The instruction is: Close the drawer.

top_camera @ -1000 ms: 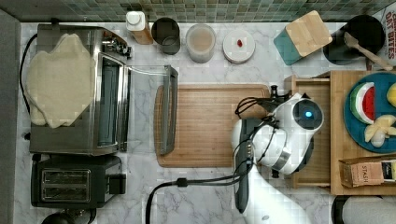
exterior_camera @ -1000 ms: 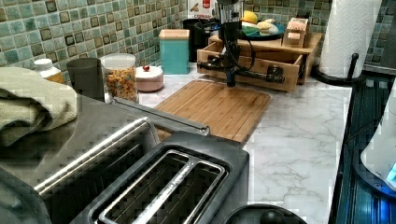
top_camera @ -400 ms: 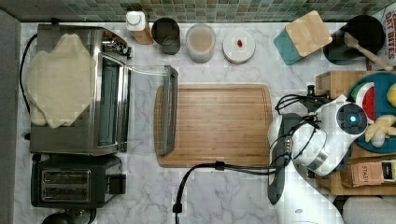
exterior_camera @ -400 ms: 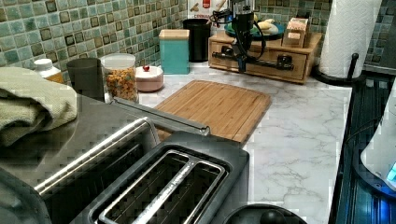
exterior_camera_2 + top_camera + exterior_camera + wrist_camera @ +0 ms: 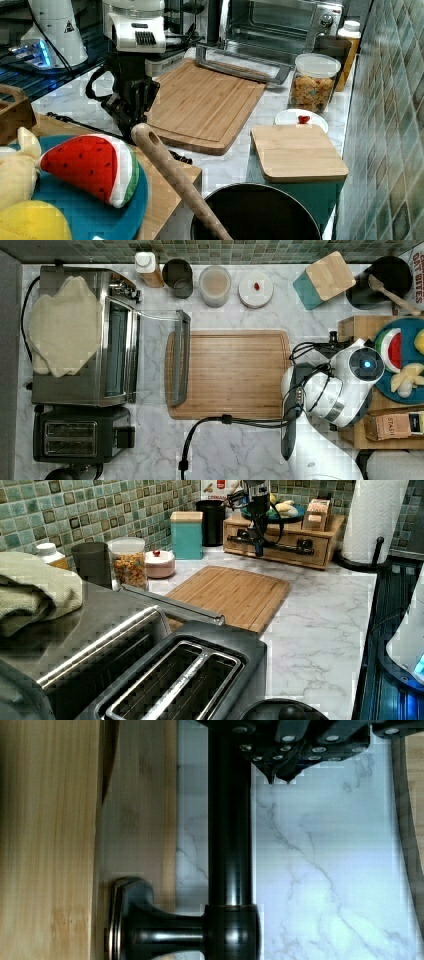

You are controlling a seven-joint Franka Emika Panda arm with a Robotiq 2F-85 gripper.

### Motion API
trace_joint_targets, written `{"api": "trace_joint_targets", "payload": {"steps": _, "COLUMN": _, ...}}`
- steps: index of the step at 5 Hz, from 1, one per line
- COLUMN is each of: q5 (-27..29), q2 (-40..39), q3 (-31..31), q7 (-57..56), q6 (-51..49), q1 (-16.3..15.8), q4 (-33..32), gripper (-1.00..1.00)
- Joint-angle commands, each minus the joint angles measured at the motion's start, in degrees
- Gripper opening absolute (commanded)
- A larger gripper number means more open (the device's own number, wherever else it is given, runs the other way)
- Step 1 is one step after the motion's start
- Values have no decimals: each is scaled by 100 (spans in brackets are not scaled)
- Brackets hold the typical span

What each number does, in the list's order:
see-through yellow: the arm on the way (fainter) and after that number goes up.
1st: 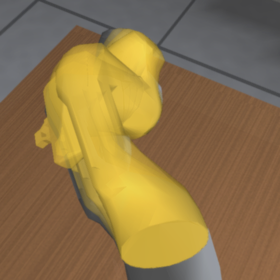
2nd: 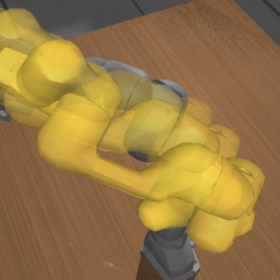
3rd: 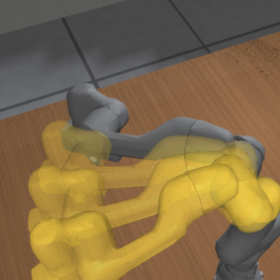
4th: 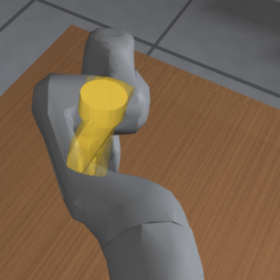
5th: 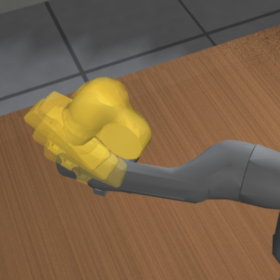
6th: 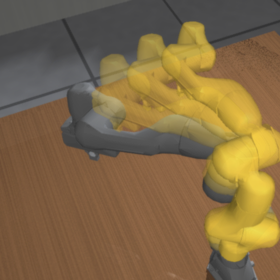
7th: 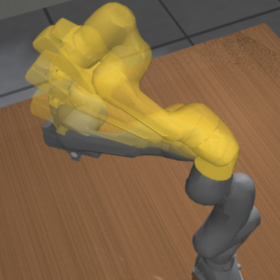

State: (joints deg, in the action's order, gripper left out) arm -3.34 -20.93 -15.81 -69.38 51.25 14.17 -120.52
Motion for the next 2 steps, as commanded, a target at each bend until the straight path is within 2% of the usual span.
{"api": "trace_joint_targets", "payload": {"steps": 1, "q5": -457, "q2": 259, "q3": -1010, "q7": 372, "q6": 427, "q1": 572, "q4": 803, "gripper": -100}}
{"api": "trace_joint_targets", "payload": {"steps": 2, "q5": -394, "q2": 243, "q3": -1116, "q7": 329, "q6": 431, "q1": 471, "q4": 801, "gripper": -100}}
